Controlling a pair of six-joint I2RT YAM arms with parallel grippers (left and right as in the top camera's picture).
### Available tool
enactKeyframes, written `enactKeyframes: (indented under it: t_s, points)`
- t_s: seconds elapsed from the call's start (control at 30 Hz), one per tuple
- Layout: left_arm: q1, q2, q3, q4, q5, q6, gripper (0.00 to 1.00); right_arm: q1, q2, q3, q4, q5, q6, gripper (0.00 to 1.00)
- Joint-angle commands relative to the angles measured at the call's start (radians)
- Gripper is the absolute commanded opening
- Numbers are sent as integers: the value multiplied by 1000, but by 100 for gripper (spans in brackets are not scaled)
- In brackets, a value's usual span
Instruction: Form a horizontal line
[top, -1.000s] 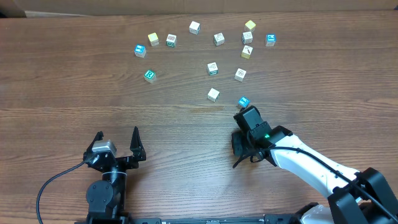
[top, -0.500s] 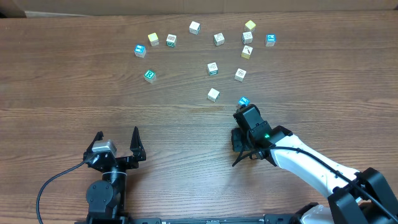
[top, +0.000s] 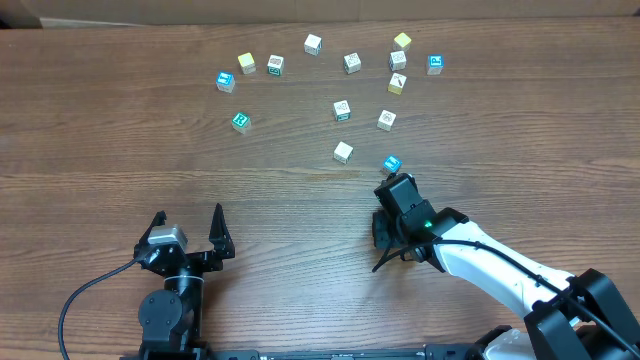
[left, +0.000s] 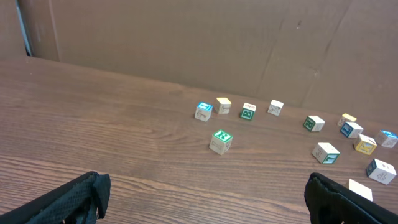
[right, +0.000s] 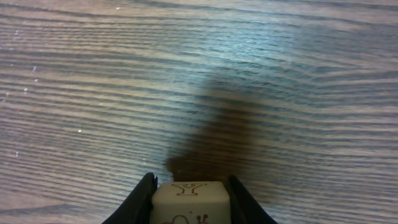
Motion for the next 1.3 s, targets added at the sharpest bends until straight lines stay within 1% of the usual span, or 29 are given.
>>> enactKeyframes:
  t_s: [0.0,0.07,0.13,0.17,0.2,0.3,0.37,0.4,0.47,0.53,0.6,0.83,1.0,1.13,1.23,1.27]
  points:
    - [6,-10,-4,0,8,23,100,10,1,-6,6,5,16,22]
    - [6,-10,-4,0,8,22,100,10,1,-6,6,5,16,32]
    - [6,-10,-4,0,8,22,100,10,1,-6,6,5,16,40]
    - [6,-10,-4,0,8,22,100,10,1,-6,6,5,16,50]
    - [6,-10,-4,0,8,23,100,10,1,-6,7,5,16,57]
    - [6,-10,-4,0,8,22,100,10,1,-6,7,5,16,59]
    - [6,-10,-4,0,8,23,100,10,1,-6,6,5,16,59]
    - [6,-10,-4,0,8,23,100,10,1,-6,6,4,16,57]
    - [6,-10,-4,0,8,22,100,10,1,-6,3,4,16,48]
    - [6,-10,-4,0,8,22,100,10,1,-6,-2,1,16,44]
    - [6,-10,-4,0,8,22,100,10,1,-6,-9,-6,18,38]
    - [6,-10,-4,0,8,23,100,10,1,-6,-40,-12,69,38]
    - [6,-10,-4,0,8,22,100,10,1,-6,-30,-27,69,37]
    - [6,-10,-4,0,8,22,100,14,1,-6,-3,-64,40,36]
    - [6,-10,-4,0,8,22,100,14,1,-6,2,-63,41,35]
    - [6,-10,-4,0,8,22,100,14,1,-6,2,-63,41,34]
